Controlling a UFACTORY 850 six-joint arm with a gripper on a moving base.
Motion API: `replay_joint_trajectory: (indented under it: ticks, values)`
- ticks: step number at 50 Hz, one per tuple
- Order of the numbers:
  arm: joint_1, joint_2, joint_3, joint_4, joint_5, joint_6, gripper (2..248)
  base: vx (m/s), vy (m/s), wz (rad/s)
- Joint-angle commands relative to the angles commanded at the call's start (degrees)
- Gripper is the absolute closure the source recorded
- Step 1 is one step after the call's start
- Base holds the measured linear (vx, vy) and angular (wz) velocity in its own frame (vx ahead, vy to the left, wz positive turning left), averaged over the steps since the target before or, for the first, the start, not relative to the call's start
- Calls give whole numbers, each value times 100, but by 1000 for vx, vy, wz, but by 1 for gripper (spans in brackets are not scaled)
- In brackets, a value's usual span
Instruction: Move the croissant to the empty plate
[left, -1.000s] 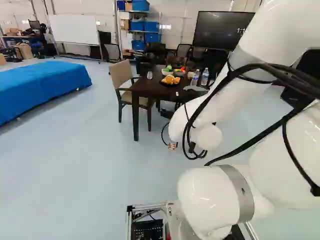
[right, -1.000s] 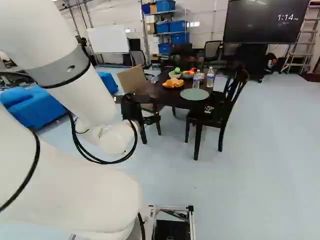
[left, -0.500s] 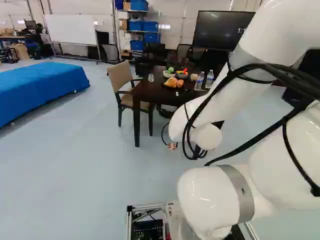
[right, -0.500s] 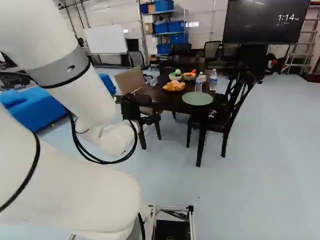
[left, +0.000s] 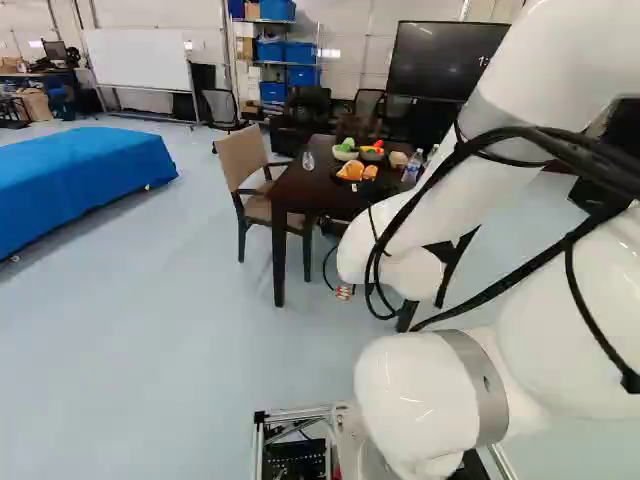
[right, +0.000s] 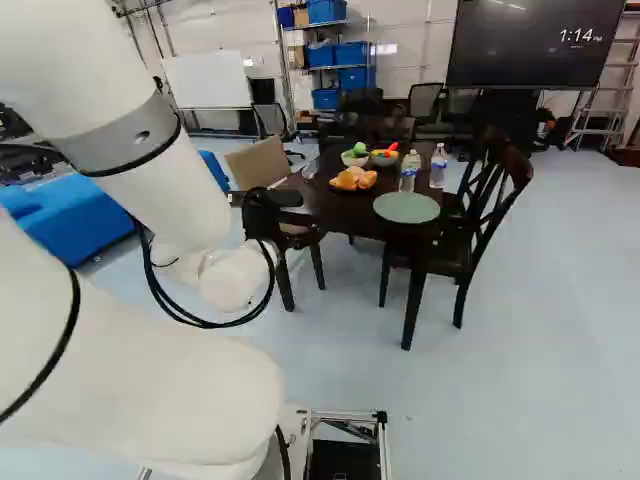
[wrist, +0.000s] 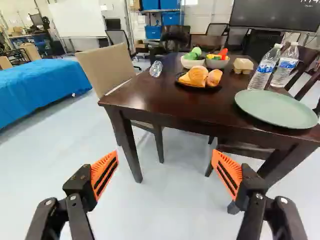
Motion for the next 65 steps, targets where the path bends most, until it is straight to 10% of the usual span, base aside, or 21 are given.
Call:
replay_joint_trajectory:
  ticks: [65]
  values:
    - [0,0,0,0,0,0,3,167,73,-99]
